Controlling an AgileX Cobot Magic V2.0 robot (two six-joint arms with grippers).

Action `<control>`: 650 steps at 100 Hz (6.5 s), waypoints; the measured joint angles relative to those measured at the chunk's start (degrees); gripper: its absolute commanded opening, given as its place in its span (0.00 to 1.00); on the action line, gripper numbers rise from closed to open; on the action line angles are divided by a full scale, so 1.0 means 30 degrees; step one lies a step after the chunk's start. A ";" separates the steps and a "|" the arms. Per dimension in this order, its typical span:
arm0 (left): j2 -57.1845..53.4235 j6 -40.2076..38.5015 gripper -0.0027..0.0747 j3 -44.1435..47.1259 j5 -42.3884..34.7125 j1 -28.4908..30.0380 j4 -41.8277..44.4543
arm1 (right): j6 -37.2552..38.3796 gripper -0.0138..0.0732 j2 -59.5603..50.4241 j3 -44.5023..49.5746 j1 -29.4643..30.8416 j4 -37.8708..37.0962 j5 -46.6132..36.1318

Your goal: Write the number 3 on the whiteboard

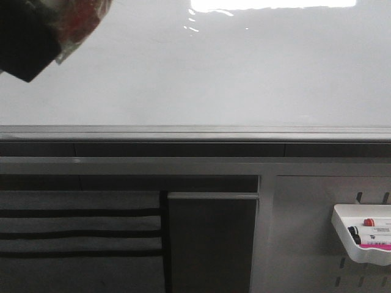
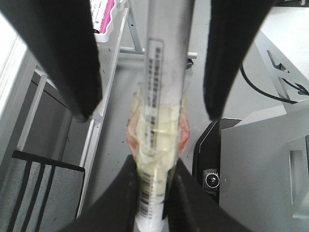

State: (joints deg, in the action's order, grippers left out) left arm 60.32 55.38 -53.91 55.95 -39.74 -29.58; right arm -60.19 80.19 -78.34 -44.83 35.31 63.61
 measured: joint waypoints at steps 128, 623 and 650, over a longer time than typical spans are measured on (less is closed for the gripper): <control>0.0000 -0.1087 0.01 0.0000 0.0000 0.0000 0.0000 | 0.0299 0.46 0.0123 -0.0185 -0.0157 -0.0306 0.0084; -0.6723 -0.4962 0.62 0.4562 -0.6384 0.8623 -0.2315 | 0.6675 0.12 0.1634 0.3934 0.6399 0.0865 -0.9173; -0.6723 -0.4962 0.60 0.4562 -0.6384 0.8623 -0.2315 | 0.5368 0.12 -0.5344 0.8255 0.5954 0.1236 -0.8912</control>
State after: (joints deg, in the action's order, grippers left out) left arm 40.15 40.49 -40.22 36.80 -13.87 -36.53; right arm -44.08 64.15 -53.58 -26.97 39.01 36.87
